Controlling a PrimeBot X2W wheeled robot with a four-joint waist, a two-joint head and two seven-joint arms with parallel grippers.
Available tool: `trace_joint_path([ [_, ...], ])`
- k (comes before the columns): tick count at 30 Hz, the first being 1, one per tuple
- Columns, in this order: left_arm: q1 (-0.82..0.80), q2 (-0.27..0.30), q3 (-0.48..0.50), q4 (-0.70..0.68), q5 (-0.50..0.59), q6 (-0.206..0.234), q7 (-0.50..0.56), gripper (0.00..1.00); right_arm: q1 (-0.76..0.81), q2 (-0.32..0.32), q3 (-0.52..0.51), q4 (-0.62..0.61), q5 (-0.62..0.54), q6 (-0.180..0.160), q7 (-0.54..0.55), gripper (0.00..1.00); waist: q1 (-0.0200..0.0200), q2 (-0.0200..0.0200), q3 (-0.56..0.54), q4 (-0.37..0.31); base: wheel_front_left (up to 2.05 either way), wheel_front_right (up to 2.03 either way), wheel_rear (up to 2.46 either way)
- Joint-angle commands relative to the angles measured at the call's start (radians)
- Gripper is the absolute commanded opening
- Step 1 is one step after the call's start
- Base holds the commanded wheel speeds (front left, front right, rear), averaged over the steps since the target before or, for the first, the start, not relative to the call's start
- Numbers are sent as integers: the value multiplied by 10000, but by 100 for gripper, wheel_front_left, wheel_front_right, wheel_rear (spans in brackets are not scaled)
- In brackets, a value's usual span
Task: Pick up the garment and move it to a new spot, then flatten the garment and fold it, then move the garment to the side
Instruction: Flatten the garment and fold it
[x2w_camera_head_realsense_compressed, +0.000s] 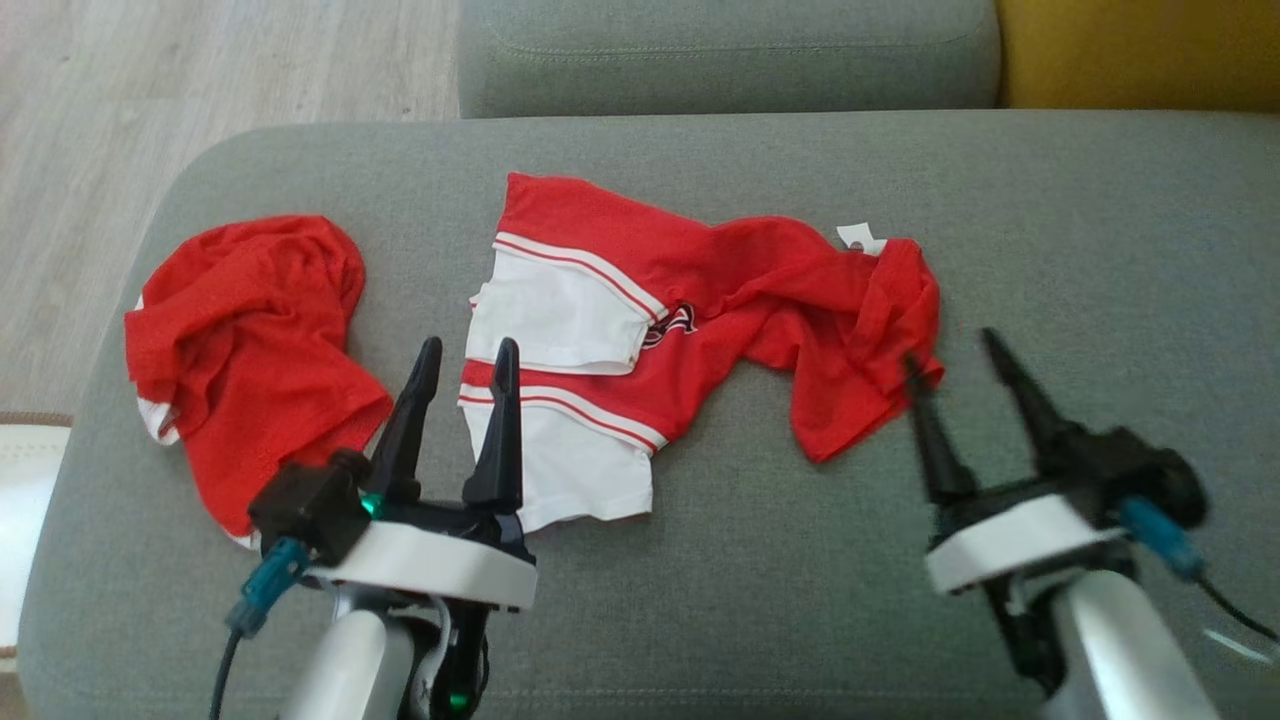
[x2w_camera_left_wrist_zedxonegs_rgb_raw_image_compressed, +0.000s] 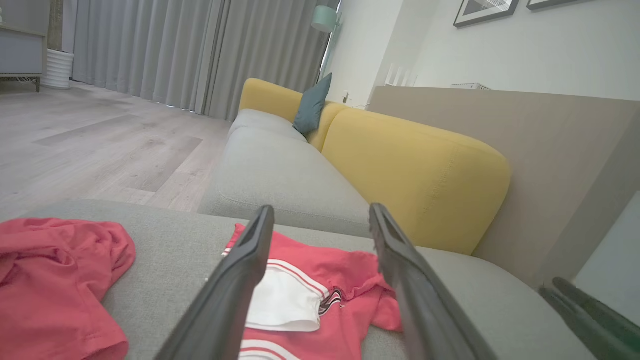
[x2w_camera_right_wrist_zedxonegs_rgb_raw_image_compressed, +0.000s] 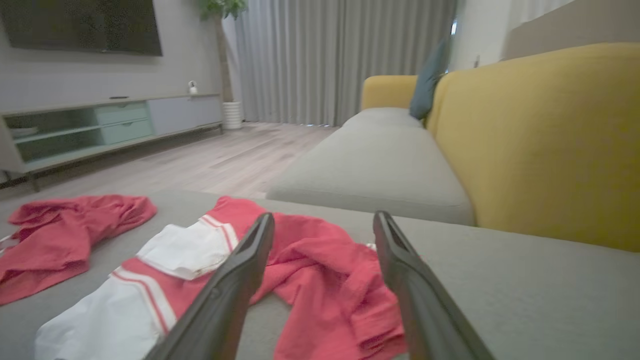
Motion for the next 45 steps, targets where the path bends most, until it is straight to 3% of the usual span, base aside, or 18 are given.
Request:
trace_joint_path([
  [1, -255, 66, 269, -339, 79, -23, -59, 100, -82, 120, -145, -598, -71, -7, -153, 100, 0, 0, -23, -21, 0, 0, 0],
  [8, -230, 66, 75, -332, 41, -17, -59, 100, 582, 179, -1177, -1011, 516, -7, 20, 100, 0, 0, 116, 21, 0, 0, 0],
  [13, -458, 66, -99, -323, -3, -54, -59, 100, -47, 181, -1583, -645, 715, -7, 685, 100, 0, 0, 567, 306, 0, 0, 0],
  [24, -960, 66, -227, -186, -97, -137, -59, 100, -2470, 182, -2259, 1907, 1014, -7, 2840, 100, 0, 0, 1615, 1370, 0, 0, 0],
  [34, -1159, 66, -137, -176, -175, -183, -59, 100, -3729, 183, -3005, 3707, 386, -7, 3342, 100, 0, 0, 1973, 1858, 0, 0, 0],
  [35, -1168, 66, -132, -174, -182, -181, -59, 100, -3832, 183, -3060, 3845, 275, -7, 3333, 25, 0, 0, 1992, 1872, 0, 0, 0],
  [36, -1177, 66, -127, -175, -185, -176, -59, 100, -3943, 183, -3142, 3930, 109, -7, 3284, 0, 0, 0, 2012, 1879, 0, 0, 0],
  [45, -1133, 66, 10, -181, -261, -99, -59, 100, -4602, -119, -3471, 3444, -727, -7, 3628, 0, 0, 0, 1815, 1542, 0, 0, 0],
])
